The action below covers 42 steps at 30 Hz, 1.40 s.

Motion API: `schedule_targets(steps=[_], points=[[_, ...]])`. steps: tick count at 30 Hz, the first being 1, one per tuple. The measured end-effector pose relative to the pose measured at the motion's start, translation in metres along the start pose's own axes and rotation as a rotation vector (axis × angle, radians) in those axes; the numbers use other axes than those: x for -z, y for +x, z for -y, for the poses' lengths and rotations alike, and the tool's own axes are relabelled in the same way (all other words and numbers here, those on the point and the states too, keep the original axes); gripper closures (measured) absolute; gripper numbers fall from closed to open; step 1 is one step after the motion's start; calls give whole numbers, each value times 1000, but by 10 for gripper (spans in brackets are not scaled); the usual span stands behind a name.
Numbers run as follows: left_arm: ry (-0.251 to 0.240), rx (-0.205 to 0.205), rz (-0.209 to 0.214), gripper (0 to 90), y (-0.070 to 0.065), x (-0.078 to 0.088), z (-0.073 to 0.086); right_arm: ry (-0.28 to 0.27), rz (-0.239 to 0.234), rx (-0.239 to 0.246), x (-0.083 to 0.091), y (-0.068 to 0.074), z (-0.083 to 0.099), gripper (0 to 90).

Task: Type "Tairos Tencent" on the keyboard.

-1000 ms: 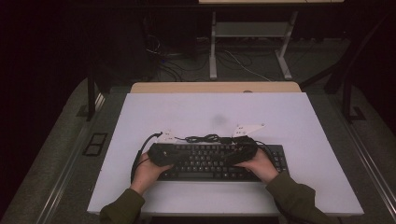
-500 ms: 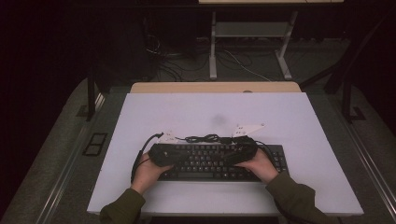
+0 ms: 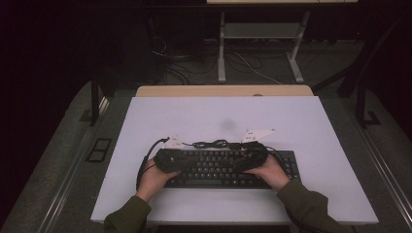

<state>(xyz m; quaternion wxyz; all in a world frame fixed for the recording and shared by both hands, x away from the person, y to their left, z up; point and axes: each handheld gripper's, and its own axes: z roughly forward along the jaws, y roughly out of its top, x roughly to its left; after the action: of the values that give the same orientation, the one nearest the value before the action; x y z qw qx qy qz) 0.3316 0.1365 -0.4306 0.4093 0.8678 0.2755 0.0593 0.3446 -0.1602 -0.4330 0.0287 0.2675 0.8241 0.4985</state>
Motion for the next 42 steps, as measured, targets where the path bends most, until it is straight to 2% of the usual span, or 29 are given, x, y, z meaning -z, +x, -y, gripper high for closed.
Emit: schedule_targets(steps=[8,16,30,36,42], points=[[-24,14,-5,855,0,4,0,-1,0,0,0,0,0,204],[-50,22,-6,721,0,10,2,-1,2,1,0,-1,1,204],[-75,17,-28,428,0,26,9,3,2,-1,1,0,1,204],[-99,19,-57,190,-1,27,10,4,7,0,1,0,0,204],[-107,24,-60,102,-1,25,10,5,9,2,1,-1,0,207]])
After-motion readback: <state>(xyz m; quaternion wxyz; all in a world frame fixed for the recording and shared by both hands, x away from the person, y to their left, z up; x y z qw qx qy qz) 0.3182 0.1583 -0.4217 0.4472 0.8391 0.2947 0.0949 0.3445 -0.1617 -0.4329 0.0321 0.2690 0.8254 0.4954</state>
